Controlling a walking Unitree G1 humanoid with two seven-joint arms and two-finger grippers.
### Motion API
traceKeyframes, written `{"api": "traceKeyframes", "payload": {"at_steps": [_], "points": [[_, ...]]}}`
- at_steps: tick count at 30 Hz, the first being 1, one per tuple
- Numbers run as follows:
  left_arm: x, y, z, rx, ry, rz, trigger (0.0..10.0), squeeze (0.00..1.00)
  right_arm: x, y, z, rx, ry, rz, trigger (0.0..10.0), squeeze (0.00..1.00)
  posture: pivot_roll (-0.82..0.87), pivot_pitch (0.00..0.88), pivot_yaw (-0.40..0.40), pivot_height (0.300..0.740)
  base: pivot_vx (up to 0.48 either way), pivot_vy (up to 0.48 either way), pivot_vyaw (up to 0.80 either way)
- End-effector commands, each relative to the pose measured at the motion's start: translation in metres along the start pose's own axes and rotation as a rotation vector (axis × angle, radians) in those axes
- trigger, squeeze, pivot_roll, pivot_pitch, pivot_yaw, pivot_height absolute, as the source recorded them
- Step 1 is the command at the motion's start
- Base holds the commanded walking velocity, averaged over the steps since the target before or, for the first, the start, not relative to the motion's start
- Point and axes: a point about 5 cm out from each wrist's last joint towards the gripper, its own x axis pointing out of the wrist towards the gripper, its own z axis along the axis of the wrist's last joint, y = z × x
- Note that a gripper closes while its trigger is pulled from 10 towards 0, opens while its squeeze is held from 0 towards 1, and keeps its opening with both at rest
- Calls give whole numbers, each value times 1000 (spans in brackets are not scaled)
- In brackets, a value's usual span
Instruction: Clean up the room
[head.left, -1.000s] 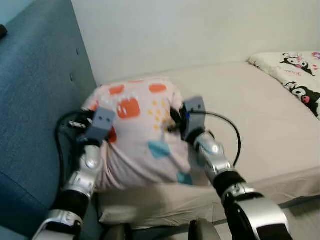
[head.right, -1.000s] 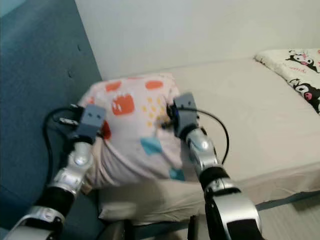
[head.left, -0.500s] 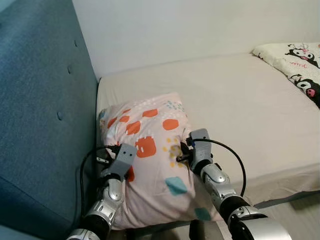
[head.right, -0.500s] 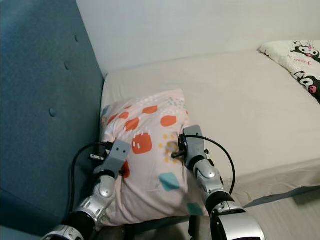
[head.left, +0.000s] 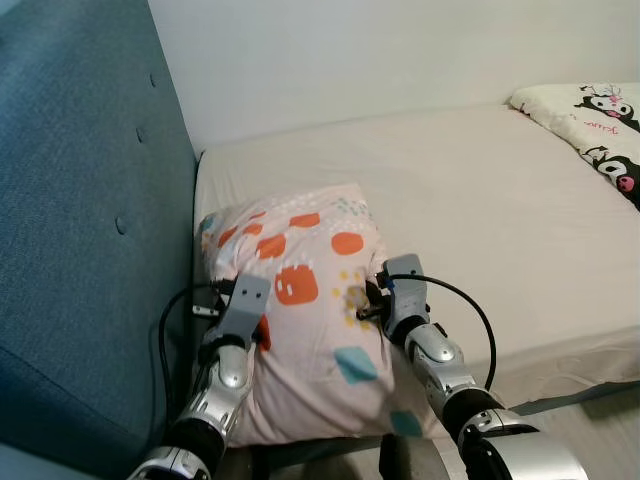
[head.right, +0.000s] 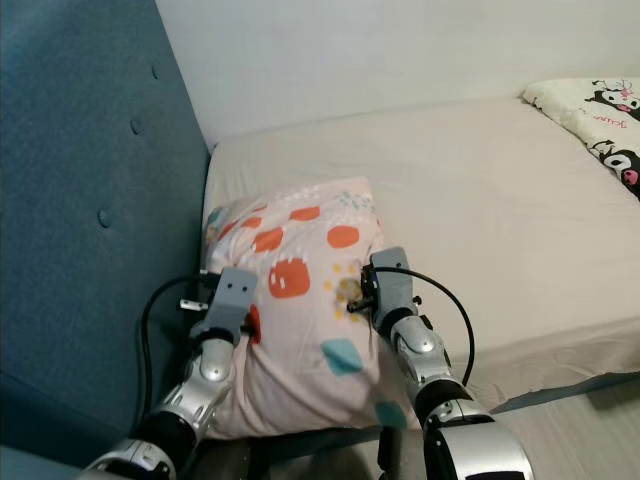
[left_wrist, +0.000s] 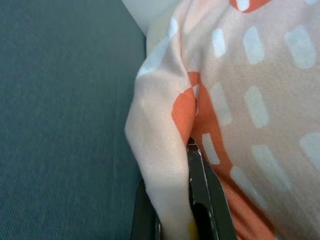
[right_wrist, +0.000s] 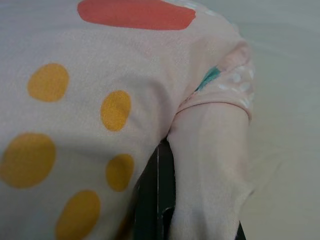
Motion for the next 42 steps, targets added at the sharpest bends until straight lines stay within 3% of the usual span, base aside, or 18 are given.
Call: {"api": "traceKeyframes", "payload": {"at_steps": [1, 5, 11, 15, 17, 19, 21, 31, 42], "points": [[6, 8, 9, -5, -56, 49, 10000, 0, 2, -1, 7, -43, -24, 2, 10000, 0, 80, 255, 16, 612, 0, 0, 0], [15, 17, 18, -3, -91, 108, 10000, 0, 9, -8, 20, -105, -28, -7, 10000, 0, 81, 258, 18, 612, 0, 0, 0], [25, 34, 30, -2, -136, 197, 10000, 0, 17, -15, 43, -126, -72, -20, 10000, 0, 86, 262, 17, 612, 0, 0, 0], [30, 45, 35, -10, -160, 250, 10000, 0, 20, -16, 53, -121, -105, -16, 10000, 0, 86, 258, 15, 612, 0, 0, 0], [29, 50, 31, -2, -163, 266, 10000, 0, 20, -9, 51, -124, -108, 17, 10000, 0, 89, 258, 11, 612, 0, 0, 0], [28, 50, 29, 8, -163, 262, 10000, 0, 20, -6, 48, -128, -103, 30, 10000, 0, 89, 258, 11, 612, 0, 0, 0], [18, 40, 19, 47, -159, 214, 10000, 0, 17, 2, 36, -141, -68, 56, 10000, 0, 94, 261, 10, 612, 0, 0, 0], [1, 17, 10, 48, -139, 123, 10000, 0, 10, 10, 16, -129, -10, 99, 10000, 0, 92, 259, 12, 612, 0, 0, 0], [0, 11, 15, 20, -145, 93, 10000, 0, 8, 10, 13, -115, -10, 97, 10000, 0, 94, 259, 16, 593, 0, 0, 0]]}}
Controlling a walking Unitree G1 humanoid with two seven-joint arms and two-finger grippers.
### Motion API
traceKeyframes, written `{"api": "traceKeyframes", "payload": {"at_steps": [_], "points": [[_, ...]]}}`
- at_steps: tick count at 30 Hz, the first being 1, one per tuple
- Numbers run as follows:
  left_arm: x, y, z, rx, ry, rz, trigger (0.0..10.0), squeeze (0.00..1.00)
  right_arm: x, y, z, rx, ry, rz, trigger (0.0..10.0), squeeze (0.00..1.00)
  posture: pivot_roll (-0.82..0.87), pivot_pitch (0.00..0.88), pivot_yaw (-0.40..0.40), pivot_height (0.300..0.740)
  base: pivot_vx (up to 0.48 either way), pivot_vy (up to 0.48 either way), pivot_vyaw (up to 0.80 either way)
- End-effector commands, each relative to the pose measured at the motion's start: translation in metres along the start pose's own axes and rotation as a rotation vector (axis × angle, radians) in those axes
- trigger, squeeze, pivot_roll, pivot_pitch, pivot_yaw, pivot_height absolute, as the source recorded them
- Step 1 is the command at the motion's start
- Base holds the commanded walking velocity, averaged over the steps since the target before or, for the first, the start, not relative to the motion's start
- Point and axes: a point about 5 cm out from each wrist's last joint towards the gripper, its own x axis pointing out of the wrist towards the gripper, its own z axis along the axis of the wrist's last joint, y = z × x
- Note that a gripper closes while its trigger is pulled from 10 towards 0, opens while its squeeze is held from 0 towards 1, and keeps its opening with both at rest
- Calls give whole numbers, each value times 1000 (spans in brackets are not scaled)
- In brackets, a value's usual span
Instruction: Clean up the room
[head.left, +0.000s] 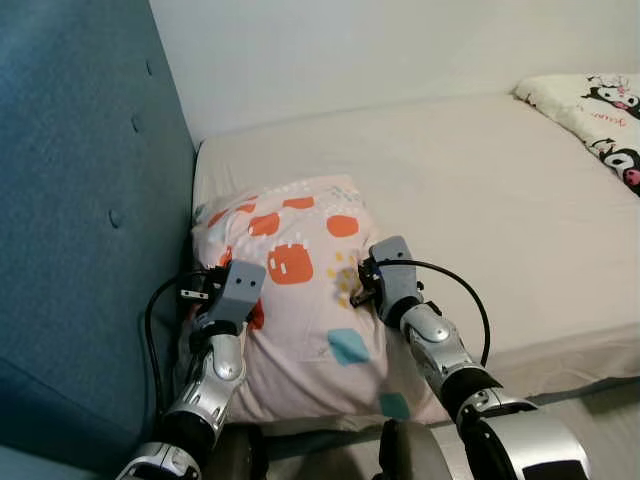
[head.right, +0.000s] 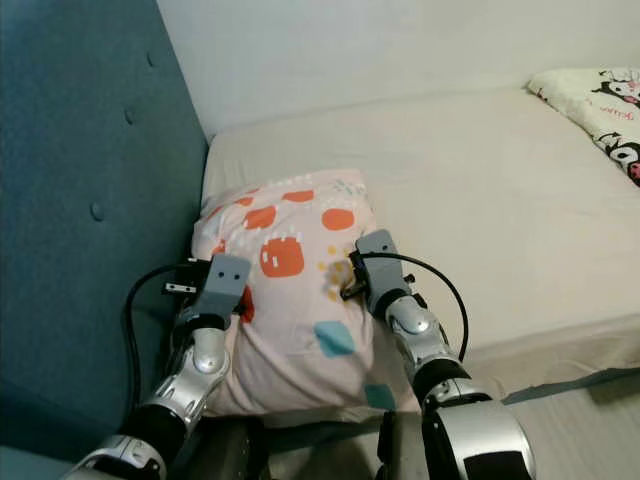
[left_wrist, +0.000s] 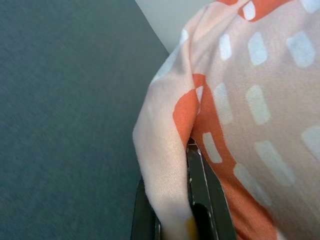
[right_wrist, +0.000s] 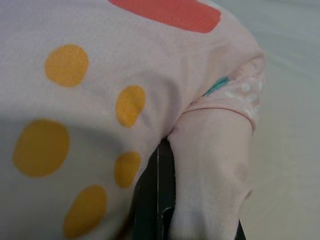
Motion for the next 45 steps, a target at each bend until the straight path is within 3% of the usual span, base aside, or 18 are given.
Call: {"api": "traceKeyframes", "payload": {"at_steps": [1, 11, 18, 20, 21, 22, 26, 29, 34, 36, 38, 45], "points": [[0, -2, 5, -12, -21, -4, 10000, 0, -2, 6, -4, 3, 0, 18, 10000, 0, 94, 259, 16, 593, 0, 0, 0], [1, -3, 8, -29, -21, -46, 10000, 0, -2, 2, -4, -2, -7, -14, 10000, 0, 106, 269, 22, 593, 0, 0, 0], [16, 8, 13, 14, -13, 64, 10000, 0, 4, -7, 11, -40, -32, -55, 10000, 0, 114, 287, 21, 593, 0, 0, 0], [30, 21, 23, 22, -40, 161, 10000, 0, 10, -14, 32, -48, -92, -81, 10000, 0, 116, 291, 19, 593, 0, 0, 0], [30, 21, 23, 22, -40, 161, 10000, 0, 10, -14, 32, -48, -92, -81, 10000, 0, 116, 291, 19, 593, 0, 0, 0], [43, 36, 32, 19, -63, 247, 10000, 0, 16, -18, 50, -47, -138, -94, 10000, 0, 114, 288, 13, 593, 0, 0, 0], [51, 51, 37, 9, -80, 307, 10000, 0, 19, -18, 60, -43, -164, -83, 10000, 0, 113, 286, 12, 593, 0, 0, 0], [57, 78, 41, -5, -108, 367, 10000, 0, 23, -11, 69, -57, -192, -35, 10000, 0, 114, 280, 9, 593, 0, 0, 0], [44, 94, 39, 24, -158, 340, 10000, 0, 23, 1, 62, -82, -174, 25, 10000, 0, 128, 273, 9, 593, 0, 0, 0], [44, 94, 39, 24, -158, 340, 10000, 0, 23, 1, 62, -82, -174, 25, 10000, 0, 128, 273, 9, 593, 0, 0, 0], [27, 95, 33, 51, -168, 296, 10000, 0, 21, 7, 51, -95, -145, 56, 10000, 0, 136, 271, 6, 593, 0, 0, 0], [16, 86, 30, 61, -164, 244, 10000, 0, 18, 10, 37, -87, -92, 73, 10000, 0, 138, 271, 4, 593, 0, 0, 0]]}}
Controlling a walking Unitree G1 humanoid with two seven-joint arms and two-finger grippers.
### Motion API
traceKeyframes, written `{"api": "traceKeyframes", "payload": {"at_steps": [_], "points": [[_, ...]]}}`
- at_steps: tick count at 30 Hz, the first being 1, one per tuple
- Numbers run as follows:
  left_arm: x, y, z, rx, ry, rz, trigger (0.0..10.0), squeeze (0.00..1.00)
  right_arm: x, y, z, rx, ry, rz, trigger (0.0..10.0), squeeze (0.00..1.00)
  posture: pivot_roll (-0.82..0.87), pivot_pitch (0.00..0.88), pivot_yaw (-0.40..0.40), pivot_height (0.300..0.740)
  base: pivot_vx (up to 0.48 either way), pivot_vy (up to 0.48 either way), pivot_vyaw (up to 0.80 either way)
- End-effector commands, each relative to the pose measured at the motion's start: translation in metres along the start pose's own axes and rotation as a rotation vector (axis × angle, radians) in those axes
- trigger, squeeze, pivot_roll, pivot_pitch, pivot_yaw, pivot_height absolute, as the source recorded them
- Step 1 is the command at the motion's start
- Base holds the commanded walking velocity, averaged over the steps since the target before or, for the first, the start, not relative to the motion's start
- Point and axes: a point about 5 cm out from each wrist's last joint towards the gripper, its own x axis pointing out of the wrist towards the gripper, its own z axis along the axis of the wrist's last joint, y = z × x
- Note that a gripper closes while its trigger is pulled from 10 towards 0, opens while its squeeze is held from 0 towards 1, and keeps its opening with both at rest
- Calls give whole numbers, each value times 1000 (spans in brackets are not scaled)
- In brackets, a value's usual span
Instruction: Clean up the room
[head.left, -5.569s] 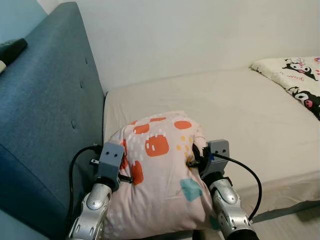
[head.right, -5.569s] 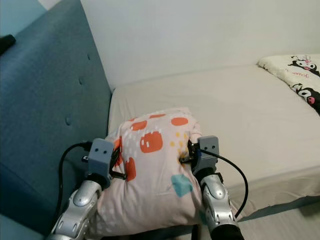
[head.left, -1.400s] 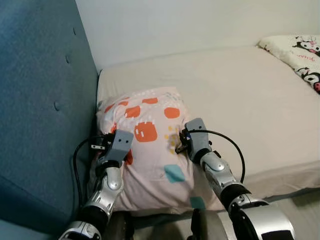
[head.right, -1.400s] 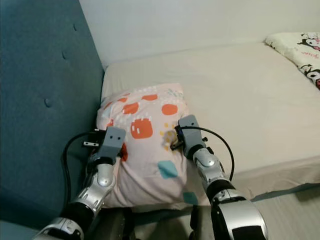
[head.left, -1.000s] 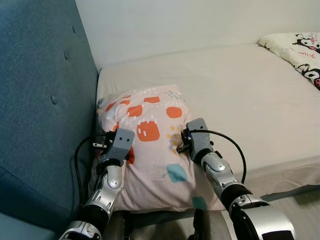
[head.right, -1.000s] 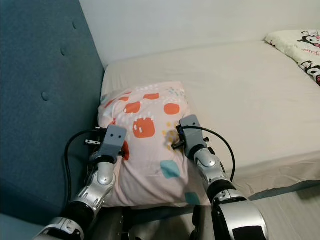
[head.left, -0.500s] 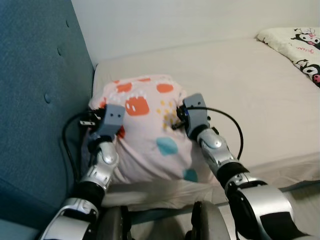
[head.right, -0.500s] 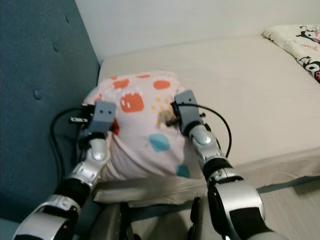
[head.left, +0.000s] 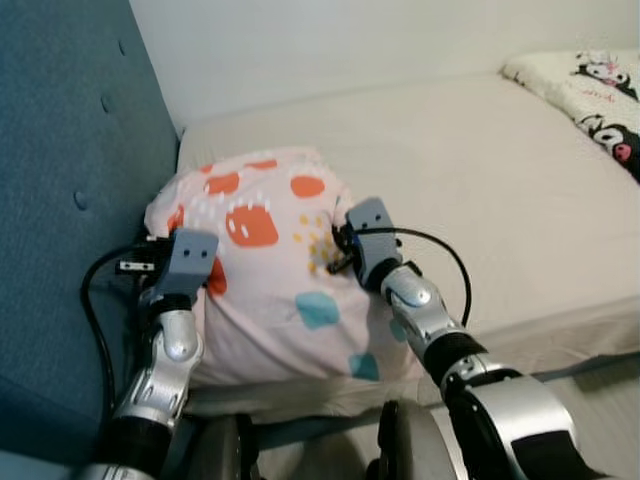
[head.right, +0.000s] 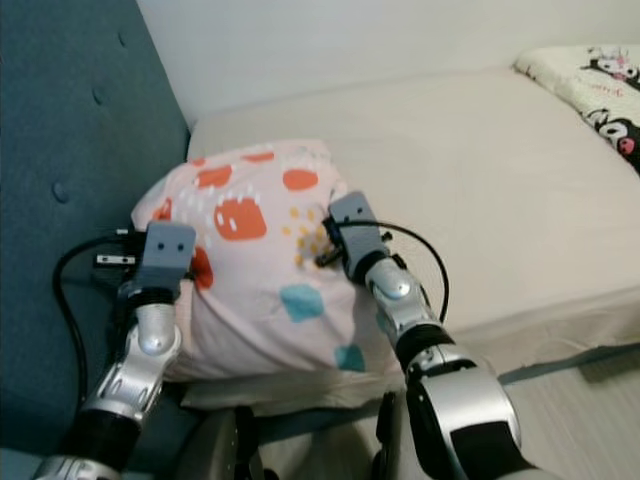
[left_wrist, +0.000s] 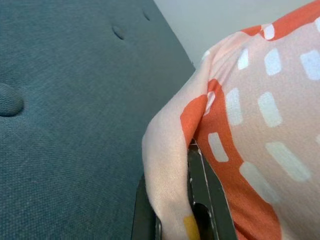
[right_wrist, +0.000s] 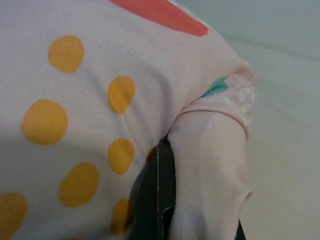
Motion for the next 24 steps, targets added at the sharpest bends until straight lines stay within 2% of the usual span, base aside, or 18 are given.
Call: {"api": "traceKeyframes", "payload": {"at_steps": [1, 2, 6, 9, 13, 17, 19, 21, 24], "points": [[2, 13, 1, 23, -28, 61, 10000, 0, -6, 0, -14, 12, 61, 4, 10000, 0, 137, 272, 4, 593, 0, 0, 0], [2, 13, 1, 23, -28, 61, 10000, 0, -6, 0, -14, 12, 61, 4, 10000, 0, 137, 272, 4, 593, 0, 0, 0], [-6, -5, 7, 3, -11, 10, 10000, 0, -23, -1, -47, 37, 223, -40, 10000, 0, 140, 279, 8, 593, 0, 0, 0], [-7, -7, 9, -1, -7, 2, 10000, 0, -25, -1, -52, 36, 249, -52, 10000, 0, 142, 280, 9, 593, 0, 0, 0], [-18, -16, 9, -4, 31, -61, 10000, 0, -35, -6, -68, 52, 353, -110, 10000, 0, 144, 286, 14, 593, 0, 0, 0], [-21, -17, 9, -8, 39, -79, 10000, 0, -34, -6, -66, 48, 345, -113, 10000, 0, 144, 286, 14, 593, 0, 0, 0], [-27, -19, 12, -24, 50, -89, 10000, 0, -26, -10, -52, 25, 272, -153, 10000, 0, 151, 290, 12, 593, 0, 0, 0], [-29, -20, 13, -29, 50, -96, 10000, 0, -24, -11, -49, 28, 254, -165, 10000, 0, 154, 289, 12, 593, 0, 0, 0], [-34, -23, 19, -29, 25, -103, 10000, 0, -13, -16, -29, 26, 184, -184, 10000, 0, 155, 293, 15, 593, 0, 0, 0]]}}
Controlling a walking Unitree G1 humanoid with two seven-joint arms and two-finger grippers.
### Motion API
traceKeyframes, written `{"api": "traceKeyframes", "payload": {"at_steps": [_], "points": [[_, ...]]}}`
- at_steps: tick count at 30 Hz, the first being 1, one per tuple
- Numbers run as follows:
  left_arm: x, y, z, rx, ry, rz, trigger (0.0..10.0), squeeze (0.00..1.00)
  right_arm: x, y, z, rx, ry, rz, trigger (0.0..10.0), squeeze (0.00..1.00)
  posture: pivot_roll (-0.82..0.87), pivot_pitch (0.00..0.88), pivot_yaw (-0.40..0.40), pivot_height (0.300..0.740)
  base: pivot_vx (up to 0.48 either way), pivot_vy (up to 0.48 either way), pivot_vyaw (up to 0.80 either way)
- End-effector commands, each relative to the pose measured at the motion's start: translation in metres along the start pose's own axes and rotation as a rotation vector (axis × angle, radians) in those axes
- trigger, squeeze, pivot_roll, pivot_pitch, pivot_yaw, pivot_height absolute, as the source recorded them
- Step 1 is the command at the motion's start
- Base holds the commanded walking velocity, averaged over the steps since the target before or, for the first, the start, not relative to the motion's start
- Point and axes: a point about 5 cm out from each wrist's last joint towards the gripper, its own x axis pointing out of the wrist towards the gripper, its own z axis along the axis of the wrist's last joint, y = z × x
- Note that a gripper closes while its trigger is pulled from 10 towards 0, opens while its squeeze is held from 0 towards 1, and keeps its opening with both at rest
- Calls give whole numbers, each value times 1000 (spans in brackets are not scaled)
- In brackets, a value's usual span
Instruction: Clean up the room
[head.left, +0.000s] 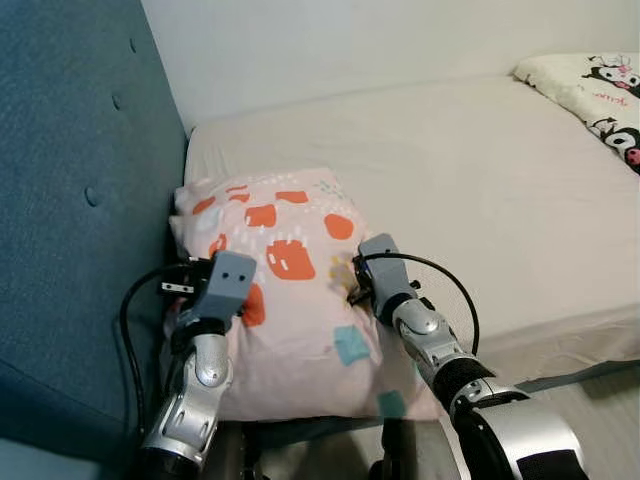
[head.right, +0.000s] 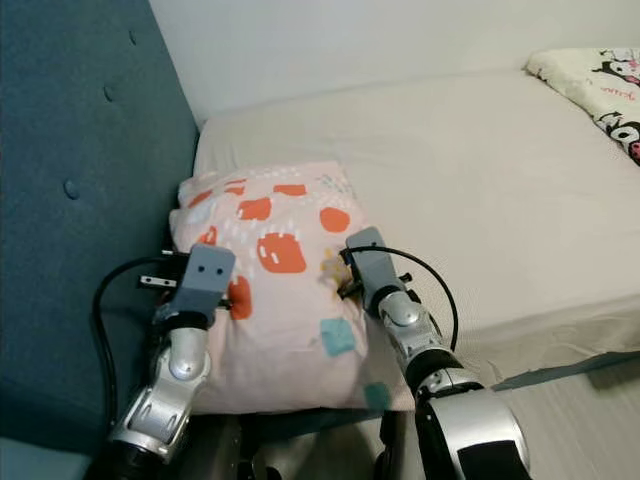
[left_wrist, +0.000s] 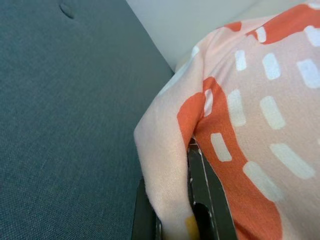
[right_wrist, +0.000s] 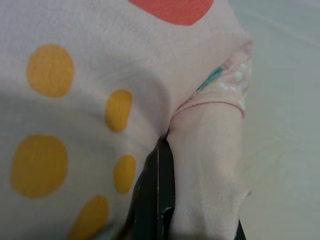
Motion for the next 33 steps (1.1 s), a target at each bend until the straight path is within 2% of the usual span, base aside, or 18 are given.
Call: {"api": "traceKeyframes", "payload": {"at_steps": [1, 2, 5, 8, 9, 10, 15, 19, 23, 27, 28, 30, 31, 33], "points": [[-1, 7, 7, 12, -38, 42, 10000, 0, 4, -8, 14, -4, -44, -46, 10000, 0, 155, 293, 15, 593, 0, 0, 0], [-1, 8, 11, 15, -54, 55, 10000, 0, 9, -5, 31, -18, -90, -33, 10000, 0, 155, 293, 15, 593, 0, 0, 0], [-1, 9, 12, 16, -58, 61, 10000, 0, 11, -4, 36, -23, -103, -25, 10000, 0, 155, 293, 15, 593, 0, 0, 0], [1, 13, 17, 21, -84, 82, 10000, 0, 16, 7, 58, -63, -175, 31, 10000, 0, 162, 294, 10, 593, 0, 0, 0], [1, 13, 17, 21, -84, 82, 10000, 0, 16, 7, 58, -63, -175, 31, 10000, 0, 162, 294, 10, 593, 0, 0, 0], [1, 13, 15, 27, -83, 78, 10000, 0, 18, 16, 64, -75, -200, 65, 10000, 0, 163, 293, 5, 593, 0, 0, 0], [-1, 12, 13, 33, -76, 66, 10000, 0, 17, 21, 60, -90, -195, 82, 10000, 0, 163, 295, 2, 593, 0, 0, 0], [-4, 9, 11, 45, -75, 58, 10000, 0, 14, 23, 46, -91, -156, 88, 10000, 0, 164, 295, 1, 593, 0, 0, 0], [-7, 4, 14, 31, -63, 48, 10000, 0, 10, 20, 27, -71, -87, 83, 10000, 0, 162, 298, 5, 593, 0, 0, 0], [-7, 3, 15, 25, -59, 48, 10000, 0, 9, 16, 23, -64, -71, 68, 10000, 0, 163, 300, 7, 593, 0, 0, 0], [-8, 3, 14, 19, -53, 46, 10000, 0, 9, 14, 22, -63, -67, 57, 10000, 659, 163, 298, 8, 593, 0, 0, 0], [-8, 2, 14, 15, -50, 44, 10000, 0, 8, 13, 22, -62, -64, 50, 10000, 659, 163, 298, 8, 593, 0, 0, 0], [-9, 1, 15, 8, -51, 39, 10000, 0, 8, 11, 21, -58, -60, 36, 10000, 1000, 163, 298, 11, 593, 0, 0, 0], [-10, -2, 18, -4, -56, 27, 10000, 0, 8, 7, 20, -45, -56, 17, 10000, 1000, 163, 297, 11, 593, 0, 0, 0]]}}
